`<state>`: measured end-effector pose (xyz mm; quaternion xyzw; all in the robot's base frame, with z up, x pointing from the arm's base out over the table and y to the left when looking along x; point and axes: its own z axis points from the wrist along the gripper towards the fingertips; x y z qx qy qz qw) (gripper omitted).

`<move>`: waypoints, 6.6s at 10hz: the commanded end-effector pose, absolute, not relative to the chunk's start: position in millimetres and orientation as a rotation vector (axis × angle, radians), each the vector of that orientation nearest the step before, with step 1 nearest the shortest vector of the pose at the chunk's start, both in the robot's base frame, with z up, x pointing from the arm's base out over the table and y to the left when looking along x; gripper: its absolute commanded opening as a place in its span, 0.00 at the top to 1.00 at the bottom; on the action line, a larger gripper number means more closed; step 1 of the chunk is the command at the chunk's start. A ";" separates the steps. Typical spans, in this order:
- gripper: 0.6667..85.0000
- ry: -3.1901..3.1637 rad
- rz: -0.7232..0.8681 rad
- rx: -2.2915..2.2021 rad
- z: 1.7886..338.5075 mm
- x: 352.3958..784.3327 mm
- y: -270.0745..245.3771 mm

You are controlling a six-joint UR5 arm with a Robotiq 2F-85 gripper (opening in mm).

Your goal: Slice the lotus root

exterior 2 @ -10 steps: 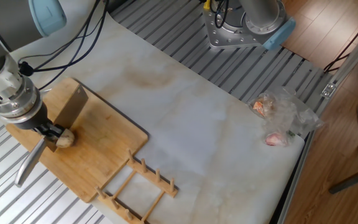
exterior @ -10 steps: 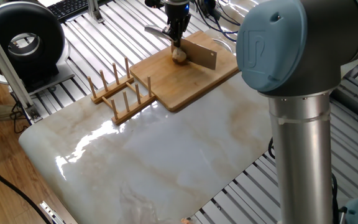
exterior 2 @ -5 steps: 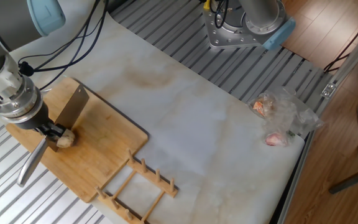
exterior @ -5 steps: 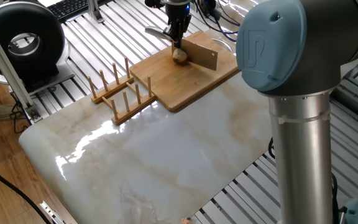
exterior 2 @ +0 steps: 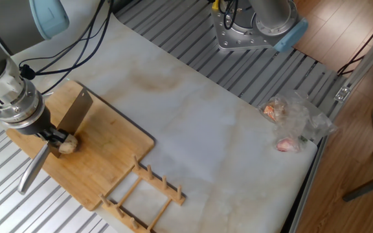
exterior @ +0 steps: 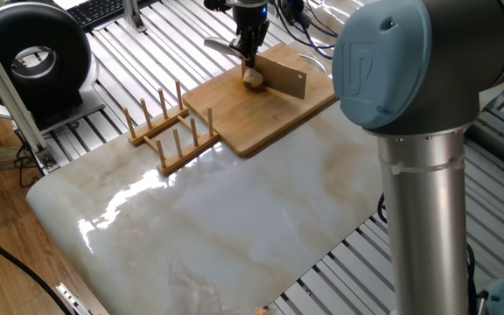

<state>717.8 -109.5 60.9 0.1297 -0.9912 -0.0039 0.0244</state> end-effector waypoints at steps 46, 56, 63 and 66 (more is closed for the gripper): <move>0.99 -3.086 -0.055 0.361 125.9 707.1 -100.7; 0.99 -3.180 -0.054 0.306 151.6 713.0 -96.6; 0.99 -3.192 0.006 0.299 159.4 716.1 -101.2; 0.99 -3.177 0.029 0.306 162.8 713.1 -101.6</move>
